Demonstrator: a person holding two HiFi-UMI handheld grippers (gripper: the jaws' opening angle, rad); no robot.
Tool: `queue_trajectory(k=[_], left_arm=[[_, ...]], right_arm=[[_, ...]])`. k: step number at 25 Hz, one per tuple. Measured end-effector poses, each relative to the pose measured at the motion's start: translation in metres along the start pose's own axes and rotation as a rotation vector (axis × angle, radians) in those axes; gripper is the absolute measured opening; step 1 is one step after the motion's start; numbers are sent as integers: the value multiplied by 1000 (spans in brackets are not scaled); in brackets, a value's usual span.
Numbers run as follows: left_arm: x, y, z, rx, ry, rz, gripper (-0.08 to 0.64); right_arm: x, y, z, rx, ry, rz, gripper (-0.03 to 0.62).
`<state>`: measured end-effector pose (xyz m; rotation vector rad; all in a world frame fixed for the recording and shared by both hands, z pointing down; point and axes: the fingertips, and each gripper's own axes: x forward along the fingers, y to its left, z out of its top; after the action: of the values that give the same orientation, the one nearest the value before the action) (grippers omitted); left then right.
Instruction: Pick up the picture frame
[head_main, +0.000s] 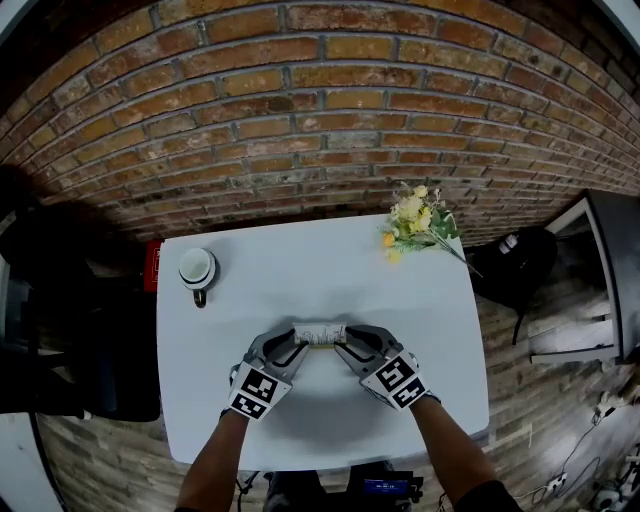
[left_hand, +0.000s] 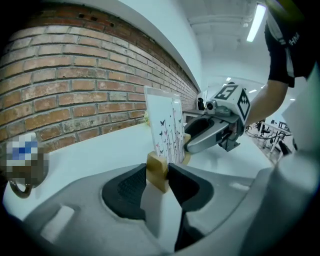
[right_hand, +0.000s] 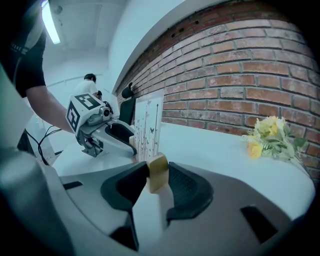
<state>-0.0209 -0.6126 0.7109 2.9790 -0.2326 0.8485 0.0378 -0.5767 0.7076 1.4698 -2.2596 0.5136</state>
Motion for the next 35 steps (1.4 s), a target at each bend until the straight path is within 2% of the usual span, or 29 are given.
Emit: queue_trajectory(k=[18,25,35], left_arm=[[-1,-3,4,-56,-15,41,130],[-6,-6,13,-70,-19,47,130],[-26,-10,46,-94,-23,66,130]], right_arm=[[-5,-4,4,11,-7,-72,123],[-13,-3,9,1,8,-77,120],[-36,-3,42,-5,-2,-82,117]])
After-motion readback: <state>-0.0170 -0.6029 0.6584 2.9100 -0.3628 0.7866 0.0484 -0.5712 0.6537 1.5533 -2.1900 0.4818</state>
